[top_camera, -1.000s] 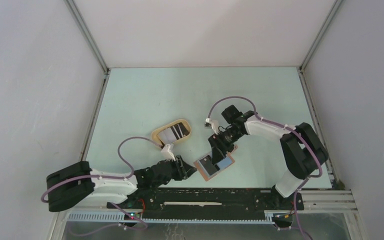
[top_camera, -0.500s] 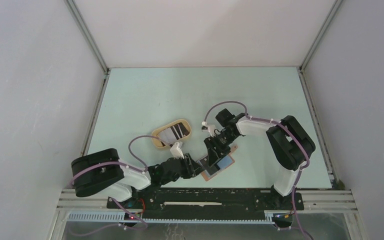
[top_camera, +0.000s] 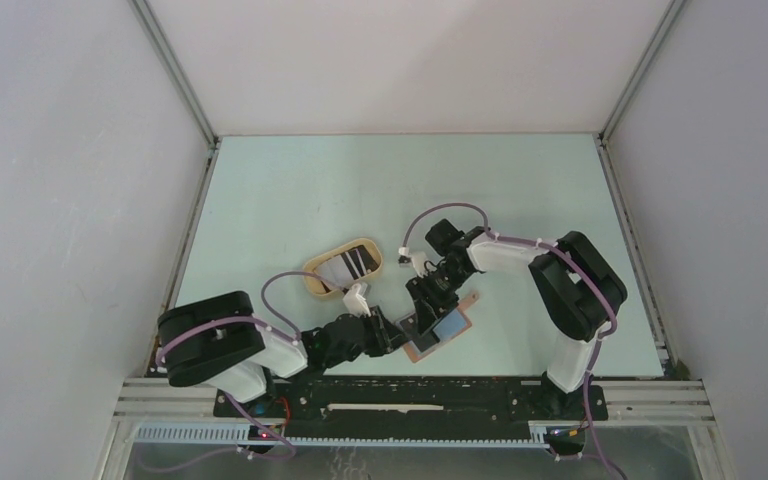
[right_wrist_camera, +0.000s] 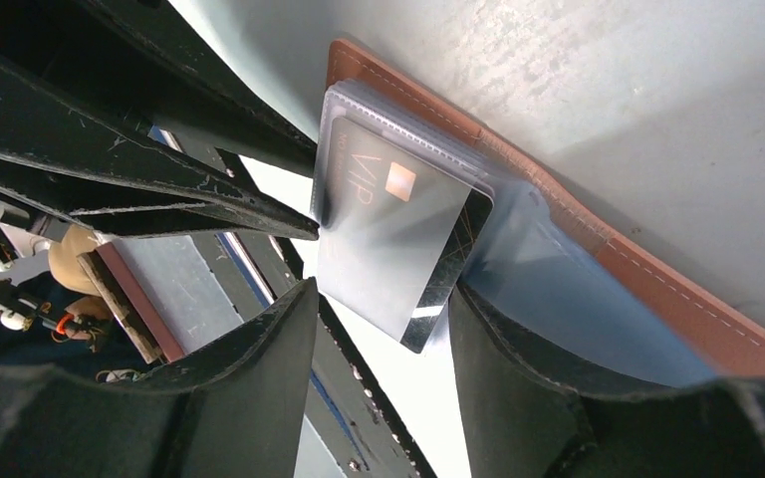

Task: Put the credit cards into the card holder
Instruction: Insert the credit card into the card holder, then close the card holder at the center of the board.

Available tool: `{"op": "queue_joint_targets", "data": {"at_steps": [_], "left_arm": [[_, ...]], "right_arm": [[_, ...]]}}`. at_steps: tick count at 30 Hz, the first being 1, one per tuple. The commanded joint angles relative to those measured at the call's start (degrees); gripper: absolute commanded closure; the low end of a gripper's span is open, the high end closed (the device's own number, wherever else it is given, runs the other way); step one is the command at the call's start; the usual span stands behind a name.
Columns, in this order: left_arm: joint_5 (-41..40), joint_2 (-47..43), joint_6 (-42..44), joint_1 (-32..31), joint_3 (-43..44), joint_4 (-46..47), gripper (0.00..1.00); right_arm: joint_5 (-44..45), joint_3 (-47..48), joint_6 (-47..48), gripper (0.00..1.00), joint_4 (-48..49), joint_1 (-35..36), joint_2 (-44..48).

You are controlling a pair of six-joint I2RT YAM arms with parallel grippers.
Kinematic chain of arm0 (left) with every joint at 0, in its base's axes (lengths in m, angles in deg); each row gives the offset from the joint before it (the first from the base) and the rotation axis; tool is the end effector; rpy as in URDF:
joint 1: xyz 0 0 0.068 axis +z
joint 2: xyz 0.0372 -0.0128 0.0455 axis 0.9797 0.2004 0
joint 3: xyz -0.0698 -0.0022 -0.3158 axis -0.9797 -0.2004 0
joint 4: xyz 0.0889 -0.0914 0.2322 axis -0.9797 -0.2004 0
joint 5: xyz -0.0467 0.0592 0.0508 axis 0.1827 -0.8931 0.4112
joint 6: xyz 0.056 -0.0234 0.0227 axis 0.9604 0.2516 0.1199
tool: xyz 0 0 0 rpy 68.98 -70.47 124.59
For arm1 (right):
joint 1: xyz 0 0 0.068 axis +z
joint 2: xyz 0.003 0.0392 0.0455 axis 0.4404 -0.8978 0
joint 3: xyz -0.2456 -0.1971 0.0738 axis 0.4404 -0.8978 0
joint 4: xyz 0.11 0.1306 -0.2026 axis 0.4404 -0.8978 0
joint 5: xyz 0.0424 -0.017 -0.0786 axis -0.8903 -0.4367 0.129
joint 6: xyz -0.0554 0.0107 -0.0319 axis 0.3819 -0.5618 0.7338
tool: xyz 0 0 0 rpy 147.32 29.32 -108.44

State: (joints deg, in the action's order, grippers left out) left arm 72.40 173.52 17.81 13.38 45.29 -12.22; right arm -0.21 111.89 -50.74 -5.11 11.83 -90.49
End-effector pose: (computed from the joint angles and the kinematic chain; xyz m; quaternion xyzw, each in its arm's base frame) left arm 0.1021 -0.1987 0.1460 -0.0535 0.8452 -0.4486 0.2856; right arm 0.2415 0.2317 0.1786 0.3763 -0.8502 -0.3671 0.0290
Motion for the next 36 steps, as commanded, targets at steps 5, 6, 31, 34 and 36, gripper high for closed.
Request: {"op": "queue_joint_targets", "data": {"at_steps": [5,6,31,34,36], "left_arm": [[2.1,-2.0,1.6,0.3,-0.5,3.9,0.65],[2.1,-3.3,2.0,0.3,-1.2,3.6,0.64],[-10.8,-52.2,17.9,0.6,-4.1,-28.9,0.02],[-8.6,-48.5,17.4,0.8,-5.3,-23.2,0.03],[-7.5,-45.0,17.3,0.8,-4.1,-22.8,0.04]], "right_arm": [[-0.2,5.2,8.4,0.33,-6.5,0.1,3.9],[-0.3,5.2,10.2,0.32,-7.4,-0.6,5.4],[-12.1,-1.3,15.5,0.16,-7.3,-25.3,31.2],[-6.8,-1.2,13.9,0.19,-7.1,-26.5,25.1],[-3.1,-0.8,12.2,0.23,-6.3,-26.6,20.9]]}}
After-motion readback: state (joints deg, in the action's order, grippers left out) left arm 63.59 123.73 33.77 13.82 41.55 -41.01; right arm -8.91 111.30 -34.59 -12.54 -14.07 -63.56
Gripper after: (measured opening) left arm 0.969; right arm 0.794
